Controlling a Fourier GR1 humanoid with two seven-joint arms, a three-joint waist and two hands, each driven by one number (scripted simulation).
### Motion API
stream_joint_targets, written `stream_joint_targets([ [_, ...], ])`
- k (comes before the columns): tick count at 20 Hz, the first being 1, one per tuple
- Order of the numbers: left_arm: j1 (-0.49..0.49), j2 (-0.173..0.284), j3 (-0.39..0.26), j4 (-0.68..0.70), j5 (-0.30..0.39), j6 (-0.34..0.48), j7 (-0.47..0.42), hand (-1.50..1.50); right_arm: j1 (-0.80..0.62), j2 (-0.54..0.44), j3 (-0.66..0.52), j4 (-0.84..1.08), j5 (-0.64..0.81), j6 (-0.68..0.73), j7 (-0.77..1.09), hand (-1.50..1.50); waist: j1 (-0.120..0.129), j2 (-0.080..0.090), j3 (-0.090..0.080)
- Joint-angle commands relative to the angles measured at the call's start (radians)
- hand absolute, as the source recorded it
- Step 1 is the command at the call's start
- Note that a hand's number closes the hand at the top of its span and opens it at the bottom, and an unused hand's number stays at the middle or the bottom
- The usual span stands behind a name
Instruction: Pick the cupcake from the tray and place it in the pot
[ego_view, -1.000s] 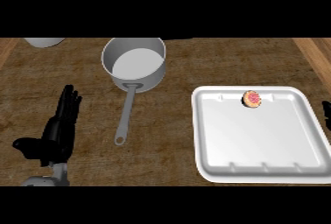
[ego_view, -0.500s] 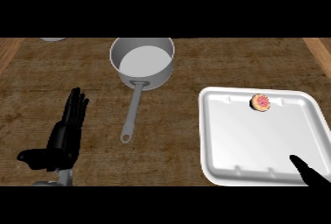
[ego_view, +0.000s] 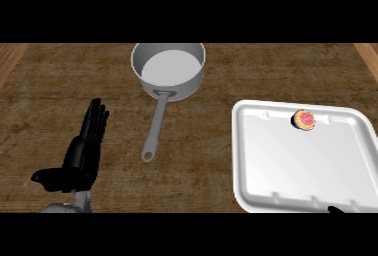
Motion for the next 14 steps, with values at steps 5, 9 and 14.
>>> stream_joint_targets([
  [5,0.036,-0.012,-0.022,-0.039,-0.024,0.0,0.0,0.0,-0.222,0.031,0.129,-0.032,0.371,0.156,0.553,-1.5,0.008,-0.006,0.004],
  [9,0.03,-0.035,0.021,0.071,-0.012,-0.033,-0.088,0.0,-0.304,0.074,0.174,0.009,0.442,0.229,0.607,-1.5,-0.009,-0.008,0.005],
  [14,0.016,-0.058,0.01,0.065,-0.04,-0.016,-0.062,0.0,-0.397,0.084,0.126,0.122,0.494,0.297,0.72,-1.5,-0.01,-0.008,0.005],
])
